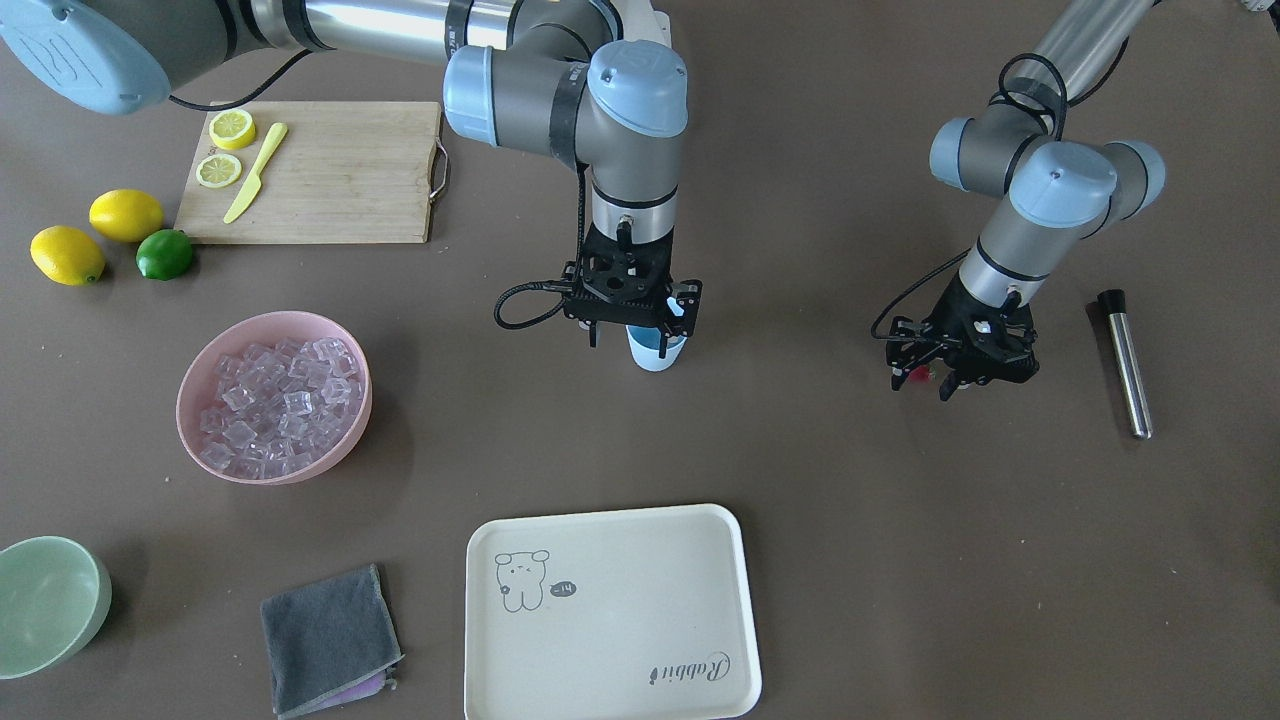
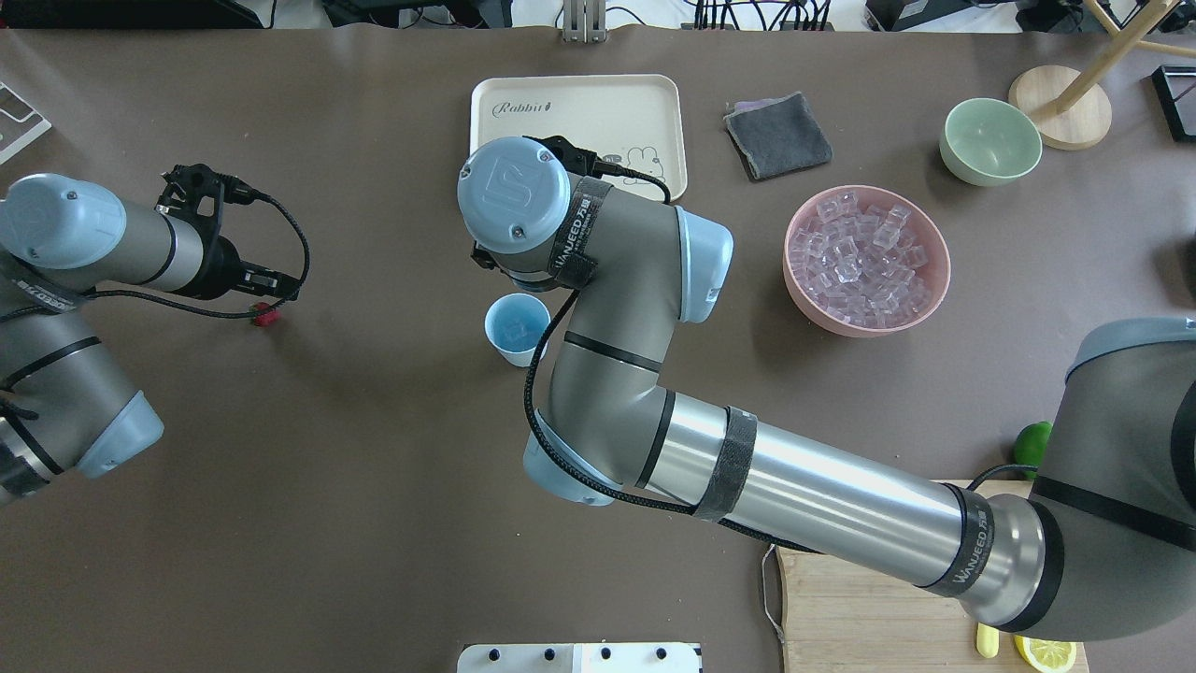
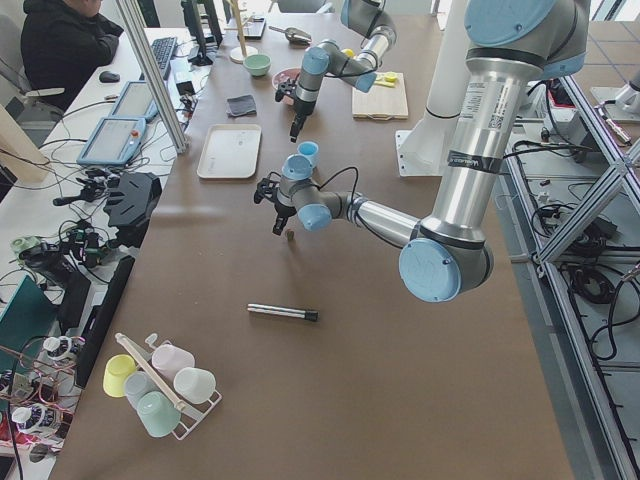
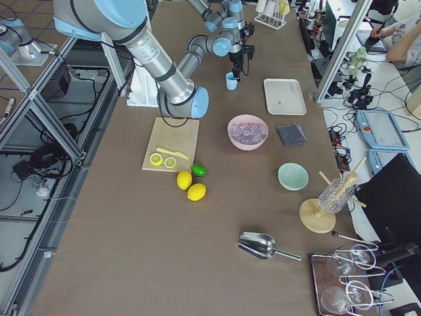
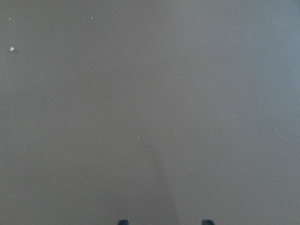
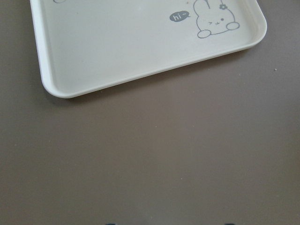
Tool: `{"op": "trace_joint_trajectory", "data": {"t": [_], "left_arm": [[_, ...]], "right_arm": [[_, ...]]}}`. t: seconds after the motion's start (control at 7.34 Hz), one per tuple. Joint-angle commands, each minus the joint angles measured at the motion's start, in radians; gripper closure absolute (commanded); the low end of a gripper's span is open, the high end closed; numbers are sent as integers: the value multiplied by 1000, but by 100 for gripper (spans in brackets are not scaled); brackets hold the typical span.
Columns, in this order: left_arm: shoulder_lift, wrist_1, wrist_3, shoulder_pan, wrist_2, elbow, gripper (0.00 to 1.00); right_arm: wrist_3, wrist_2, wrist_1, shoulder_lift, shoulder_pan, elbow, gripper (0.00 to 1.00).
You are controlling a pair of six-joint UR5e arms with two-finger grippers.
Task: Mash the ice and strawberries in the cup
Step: 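Close the left gripper on the red strawberry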
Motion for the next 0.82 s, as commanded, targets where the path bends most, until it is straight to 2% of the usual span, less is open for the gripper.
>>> {"op": "trace_joint_trajectory", "data": {"t": [0.0,0.41,0.55,0.68], "left_arm": [[45,0,-6,1,6,-25,3],[47,-3,-51,24,9,-27,5],[42,-1,-55,44,9,-22,8],[39,-3,-77,44,9,-30,34]], "right_arm": [[1,0,0,-1,-1,1,19],[0,0,1,-4,-2,1,18],[0,0,1,-4,-2,1,19],[0,0,1,-4,-2,1,18]]}}
